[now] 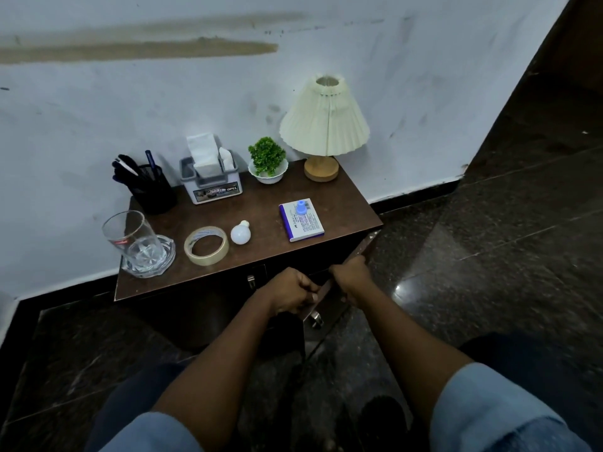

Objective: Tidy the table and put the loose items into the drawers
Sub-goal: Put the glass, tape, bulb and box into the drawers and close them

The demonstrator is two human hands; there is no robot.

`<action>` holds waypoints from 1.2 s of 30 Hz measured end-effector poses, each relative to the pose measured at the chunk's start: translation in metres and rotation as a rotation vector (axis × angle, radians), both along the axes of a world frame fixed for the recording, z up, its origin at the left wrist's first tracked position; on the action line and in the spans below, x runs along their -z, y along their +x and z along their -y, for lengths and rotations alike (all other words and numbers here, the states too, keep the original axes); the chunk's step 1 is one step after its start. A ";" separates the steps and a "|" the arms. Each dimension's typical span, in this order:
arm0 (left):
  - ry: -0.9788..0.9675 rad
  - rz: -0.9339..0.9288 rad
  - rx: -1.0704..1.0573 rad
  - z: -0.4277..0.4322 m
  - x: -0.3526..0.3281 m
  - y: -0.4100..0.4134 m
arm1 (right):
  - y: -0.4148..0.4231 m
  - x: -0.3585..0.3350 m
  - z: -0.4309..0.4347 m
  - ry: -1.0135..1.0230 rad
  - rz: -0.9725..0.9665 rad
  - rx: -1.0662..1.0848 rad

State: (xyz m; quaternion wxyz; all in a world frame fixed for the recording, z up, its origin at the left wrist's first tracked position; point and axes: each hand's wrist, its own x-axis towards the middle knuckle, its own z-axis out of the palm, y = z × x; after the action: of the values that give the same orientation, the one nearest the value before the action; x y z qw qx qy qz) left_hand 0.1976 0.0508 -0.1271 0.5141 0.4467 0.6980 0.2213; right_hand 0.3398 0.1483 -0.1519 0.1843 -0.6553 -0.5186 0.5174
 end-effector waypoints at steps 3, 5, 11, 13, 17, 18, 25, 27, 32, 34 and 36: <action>-0.056 0.075 -0.006 -0.007 0.006 -0.001 | 0.000 -0.002 -0.004 -0.095 -0.045 -0.023; -0.115 0.185 -0.012 -0.008 0.009 0.003 | 0.005 -0.004 -0.007 -0.088 -0.018 -0.057; -0.056 -0.023 0.246 -0.020 0.019 0.040 | 0.046 -0.012 -0.018 -0.134 0.216 -0.282; 0.070 -0.151 0.289 -0.026 0.021 0.064 | 0.062 -0.018 -0.026 -0.119 0.295 -0.365; 0.303 -0.147 0.333 -0.045 0.020 0.118 | 0.089 -0.017 -0.043 -0.103 0.492 -0.496; 0.317 -0.232 0.361 -0.050 0.019 0.128 | 0.096 -0.015 -0.047 -0.073 0.531 -0.501; 0.310 -0.678 0.573 -0.065 0.024 0.147 | 0.128 -0.004 -0.058 0.203 0.635 -0.464; 0.313 -0.700 0.577 -0.067 0.026 0.148 | 0.128 -0.001 -0.055 0.249 0.627 -0.455; 0.330 -0.749 0.591 -0.056 0.026 0.123 | 0.128 -0.005 -0.050 0.276 0.656 -0.468; 0.319 -0.786 0.570 -0.044 0.022 0.102 | 0.130 -0.009 -0.050 0.267 0.676 -0.494; 0.303 -0.826 0.526 -0.028 0.017 0.075 | 0.128 -0.014 -0.046 0.226 0.683 -0.497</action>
State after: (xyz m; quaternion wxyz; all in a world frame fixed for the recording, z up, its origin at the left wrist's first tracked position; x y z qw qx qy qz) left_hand 0.2729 0.0784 -0.1444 0.1633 0.7268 0.6671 -0.0117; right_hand 0.4680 0.1947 -0.1382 -0.0573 -0.6198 -0.7451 0.2396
